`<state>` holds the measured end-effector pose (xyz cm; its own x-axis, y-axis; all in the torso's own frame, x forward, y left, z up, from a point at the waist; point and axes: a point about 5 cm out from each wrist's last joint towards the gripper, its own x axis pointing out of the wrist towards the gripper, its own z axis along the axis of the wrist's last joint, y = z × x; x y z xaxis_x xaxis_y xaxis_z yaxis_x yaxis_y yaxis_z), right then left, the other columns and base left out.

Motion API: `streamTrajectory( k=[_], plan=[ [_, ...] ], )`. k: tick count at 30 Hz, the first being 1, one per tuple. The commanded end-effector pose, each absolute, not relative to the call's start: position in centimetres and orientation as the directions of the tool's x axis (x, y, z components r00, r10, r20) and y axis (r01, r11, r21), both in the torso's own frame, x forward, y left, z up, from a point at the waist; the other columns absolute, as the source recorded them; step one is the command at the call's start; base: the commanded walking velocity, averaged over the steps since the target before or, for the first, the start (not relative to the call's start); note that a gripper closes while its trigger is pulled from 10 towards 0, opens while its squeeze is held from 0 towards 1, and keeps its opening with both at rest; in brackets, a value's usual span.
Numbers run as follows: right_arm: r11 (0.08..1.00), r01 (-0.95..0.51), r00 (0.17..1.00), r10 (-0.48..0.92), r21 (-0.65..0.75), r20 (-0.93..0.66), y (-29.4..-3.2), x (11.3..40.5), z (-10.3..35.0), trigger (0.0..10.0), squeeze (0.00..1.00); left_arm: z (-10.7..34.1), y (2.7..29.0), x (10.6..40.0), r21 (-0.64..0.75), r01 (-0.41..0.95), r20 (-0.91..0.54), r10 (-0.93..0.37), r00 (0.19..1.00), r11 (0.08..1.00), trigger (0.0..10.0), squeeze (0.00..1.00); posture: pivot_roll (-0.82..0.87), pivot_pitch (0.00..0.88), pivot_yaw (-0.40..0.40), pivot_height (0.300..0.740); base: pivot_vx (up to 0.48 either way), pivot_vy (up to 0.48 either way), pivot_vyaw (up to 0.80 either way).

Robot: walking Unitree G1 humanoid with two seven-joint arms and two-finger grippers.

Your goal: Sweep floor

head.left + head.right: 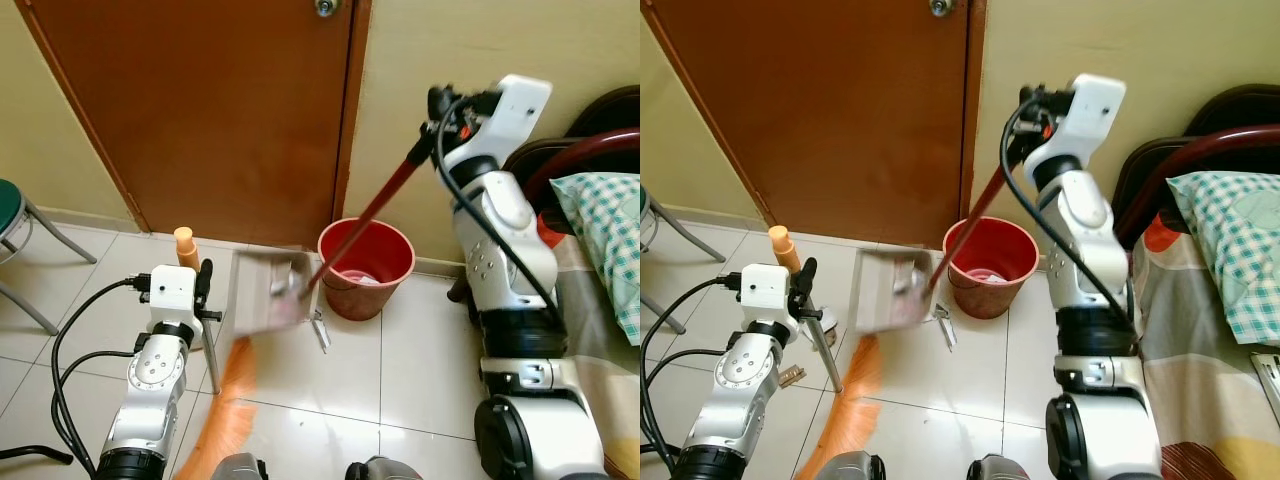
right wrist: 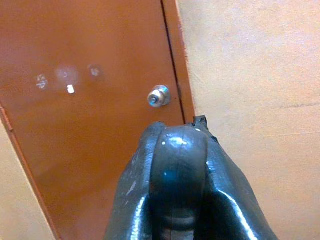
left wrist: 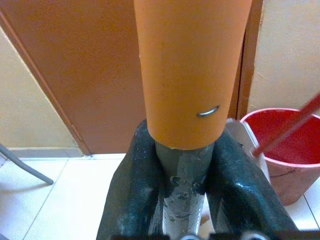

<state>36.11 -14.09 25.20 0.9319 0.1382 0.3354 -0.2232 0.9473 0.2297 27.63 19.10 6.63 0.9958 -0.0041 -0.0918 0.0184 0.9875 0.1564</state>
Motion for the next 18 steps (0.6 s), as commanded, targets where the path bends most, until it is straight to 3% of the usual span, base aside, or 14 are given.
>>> streamTrajectory(
  k=[1, 5, 6, 8, 12, 18],
  plan=[
    [0.944, -0.239, 0.904, 0.131, 0.228, 0.406, -14.3, 36.2, 27.1, 10.0, 0.0, 6.0, 19.3, 27.4, 0.182, 0.016, -0.122, 0.007, 0.992, 0.983, 10.0, 0.0, -0.02, 0.019, -0.009, 0.74, 0.0, 0.0, 0.0],
    [0.972, -0.215, 0.847, 0.135, 0.099, 0.515, -14.3, 35.9, 29.9, 10.0, 0.0, 6.0, 18.9, 27.5, 0.177, 0.022, -0.122, 0.0, 0.993, 0.984, 10.0, 0.0, -0.02, 0.019, -0.01, 0.74, 0.0, 0.0, 0.0],
    [0.981, -0.191, 0.798, 0.164, -0.014, 0.581, -13.8, 35.5, 31.7, 10.0, 0.0, 5.9, 18.8, 27.5, 0.175, 0.025, -0.121, -0.004, 0.993, 0.984, 10.0, 0.0, -0.02, 0.018, -0.01, 0.74, 0.0, 0.0, 0.0],
    [0.981, -0.191, 0.798, 0.164, -0.014, 0.581, -13.8, 35.5, 31.7, 10.0, 0.0, 5.9, 18.8, 27.5, 0.175, 0.025, -0.121, -0.004, 0.993, 0.984, 10.0, 0.0, -0.02, 0.018, -0.01, 0.74, 0.0, 0.0, 0.0],
    [0.962, -0.098, 0.714, 0.245, -0.253, 0.656, -12.4, 34.7, 33.3, 10.0, 0.0, 5.9, 18.5, 27.6, 0.17, 0.032, -0.12, -0.012, 0.993, 0.985, 10.0, 0.0, -0.02, 0.024, -0.011, 0.74, 0.0, 0.0, 0.0],
    [0.937, -0.042, 0.681, 0.28, -0.346, 0.677, -11.1, 34.5, 33.1, 10.0, 0.0, 5.8, 18.3, 27.7, 0.169, 0.037, -0.122, -0.017, 0.992, 0.985, 10.0, 0.0, -0.02, 0.024, -0.011, 0.74, 0.0, 0.0, 0.0]
  ],
)
